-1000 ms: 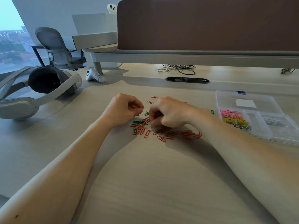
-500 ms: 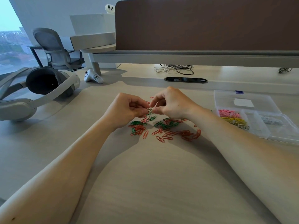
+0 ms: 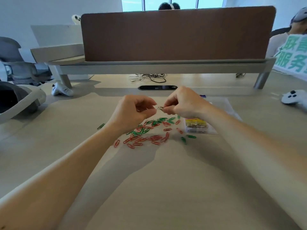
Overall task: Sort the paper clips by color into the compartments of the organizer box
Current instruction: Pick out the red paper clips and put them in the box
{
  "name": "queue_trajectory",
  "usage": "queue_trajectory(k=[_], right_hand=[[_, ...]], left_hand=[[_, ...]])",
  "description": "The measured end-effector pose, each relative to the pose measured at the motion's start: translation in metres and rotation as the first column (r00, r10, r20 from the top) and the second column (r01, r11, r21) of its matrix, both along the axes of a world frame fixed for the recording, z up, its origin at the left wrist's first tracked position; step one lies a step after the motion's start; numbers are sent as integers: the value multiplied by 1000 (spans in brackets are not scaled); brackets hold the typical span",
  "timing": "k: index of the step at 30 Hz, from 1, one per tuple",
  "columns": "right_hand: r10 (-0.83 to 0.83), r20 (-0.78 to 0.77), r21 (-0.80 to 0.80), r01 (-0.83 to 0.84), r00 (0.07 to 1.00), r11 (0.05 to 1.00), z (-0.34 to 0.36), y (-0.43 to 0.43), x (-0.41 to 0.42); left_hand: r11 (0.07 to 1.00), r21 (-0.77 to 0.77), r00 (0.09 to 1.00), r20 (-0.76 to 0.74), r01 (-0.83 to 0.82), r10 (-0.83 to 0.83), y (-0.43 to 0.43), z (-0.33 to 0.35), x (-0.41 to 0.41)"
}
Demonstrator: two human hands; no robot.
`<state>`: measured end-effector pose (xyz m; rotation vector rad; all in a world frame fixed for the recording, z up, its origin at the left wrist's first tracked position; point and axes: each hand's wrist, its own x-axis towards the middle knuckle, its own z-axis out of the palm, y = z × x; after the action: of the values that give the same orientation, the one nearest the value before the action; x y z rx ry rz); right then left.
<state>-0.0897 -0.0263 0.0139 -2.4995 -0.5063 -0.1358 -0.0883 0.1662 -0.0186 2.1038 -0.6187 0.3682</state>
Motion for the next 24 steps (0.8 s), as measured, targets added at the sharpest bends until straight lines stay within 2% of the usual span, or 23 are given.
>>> queue_trajectory(k=[5,7,13,19,24], right_hand=[[-268,84,-116,277,960,954,4,-97,-8],[-307,79,-141,316,948,938,-1,-117,-13],[-128,-3,-237,124,992,964,-14,-103,-15],[-89,-62,-356,61,994,933,-17,-93,-13],[-84,16,-230,86,996,969,-10,-80,-13]], left_hand=[[999,39,1000,27,-2,1,-32,4,5],[996,84,1000,22,-8,6,-41,0,6],[987,163,1000,-21,4,-1,-50,-7,1],[985,157,997,-29,-65,71,-26,0,-1],[969,166,981,-42,-182,192,12,3,0]])
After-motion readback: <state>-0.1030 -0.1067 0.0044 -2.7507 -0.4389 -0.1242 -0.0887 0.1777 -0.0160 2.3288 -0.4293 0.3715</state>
